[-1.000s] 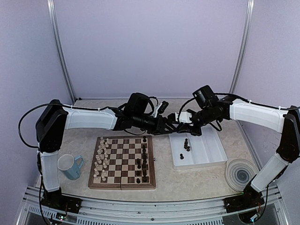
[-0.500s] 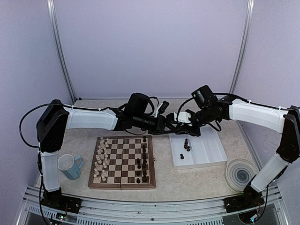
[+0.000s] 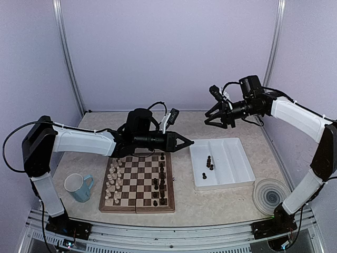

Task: Set up the chess pieces on the board
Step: Pass from the left arm to the right

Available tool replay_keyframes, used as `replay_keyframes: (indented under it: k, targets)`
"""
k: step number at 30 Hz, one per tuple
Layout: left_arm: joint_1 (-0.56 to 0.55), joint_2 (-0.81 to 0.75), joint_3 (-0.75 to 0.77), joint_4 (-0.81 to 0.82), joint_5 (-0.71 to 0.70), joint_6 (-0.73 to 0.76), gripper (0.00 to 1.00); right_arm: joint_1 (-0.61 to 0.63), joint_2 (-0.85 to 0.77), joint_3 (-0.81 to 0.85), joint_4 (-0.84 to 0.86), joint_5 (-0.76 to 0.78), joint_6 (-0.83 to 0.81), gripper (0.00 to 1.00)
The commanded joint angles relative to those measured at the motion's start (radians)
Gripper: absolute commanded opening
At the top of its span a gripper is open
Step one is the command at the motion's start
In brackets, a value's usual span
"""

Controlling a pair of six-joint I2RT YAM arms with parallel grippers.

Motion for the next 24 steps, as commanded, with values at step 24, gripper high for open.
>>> replay_keyframes:
  k: [24]
  targets:
    - [-0.042,-0.139,-0.085,0.223,-0.138,0.170,0.10,0.063,0.147,-0.020,0.144,-0.581,0.448,0.42]
